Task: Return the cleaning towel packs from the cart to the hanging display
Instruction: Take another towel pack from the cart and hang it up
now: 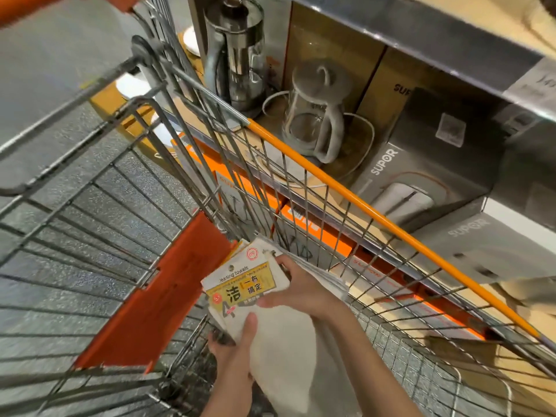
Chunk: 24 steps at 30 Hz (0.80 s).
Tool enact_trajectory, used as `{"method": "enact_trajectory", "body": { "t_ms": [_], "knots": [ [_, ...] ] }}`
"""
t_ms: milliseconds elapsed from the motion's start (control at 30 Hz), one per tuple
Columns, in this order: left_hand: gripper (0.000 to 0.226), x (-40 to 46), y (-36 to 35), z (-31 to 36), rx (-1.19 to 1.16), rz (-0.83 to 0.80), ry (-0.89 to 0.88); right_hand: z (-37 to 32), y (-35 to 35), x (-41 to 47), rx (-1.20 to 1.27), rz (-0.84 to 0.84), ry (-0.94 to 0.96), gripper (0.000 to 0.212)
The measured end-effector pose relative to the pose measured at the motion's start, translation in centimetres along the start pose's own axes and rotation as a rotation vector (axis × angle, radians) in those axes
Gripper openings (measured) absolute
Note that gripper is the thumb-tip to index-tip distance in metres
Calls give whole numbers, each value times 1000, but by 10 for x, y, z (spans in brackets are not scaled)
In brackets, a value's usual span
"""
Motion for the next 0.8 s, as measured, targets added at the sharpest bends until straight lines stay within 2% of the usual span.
{"method": "enact_trajectory", "body": {
  "t_ms": [100,167,267,333,433,567,700,800],
  "knots": [
    [72,-6,-12,5,-14,-133,24,-27,2,14,-117,-25,50,54],
    [65,-2,-11,6,24,-112,23,-29,1,28,-224,-42,43,59],
    [86,8,-10,7,137,-59,10,-15,2,44,-333,-40,17,62],
    [96,11,-13,8,115,-56,10,-4,6,48,-344,-21,-13,66],
    [99,15,-19,8,48,-62,10,5,6,49,-187,5,-45,63],
    [98,17,-23,3,55,-89,18,8,-1,47,-297,47,-8,68],
    [104,15,-24,-2,21,-149,27,5,-5,42,-178,-4,-11,63],
    [103,19,-26,-5,2,-152,54,0,-3,37,-187,0,-6,57]
  ]
}}
Point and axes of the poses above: each hand's wrist, its own x-axis towards the middle knuckle, its own y-axis out of the back of the hand, z = x × y, the point moved 10 cm from there along x, towards the middle knuckle
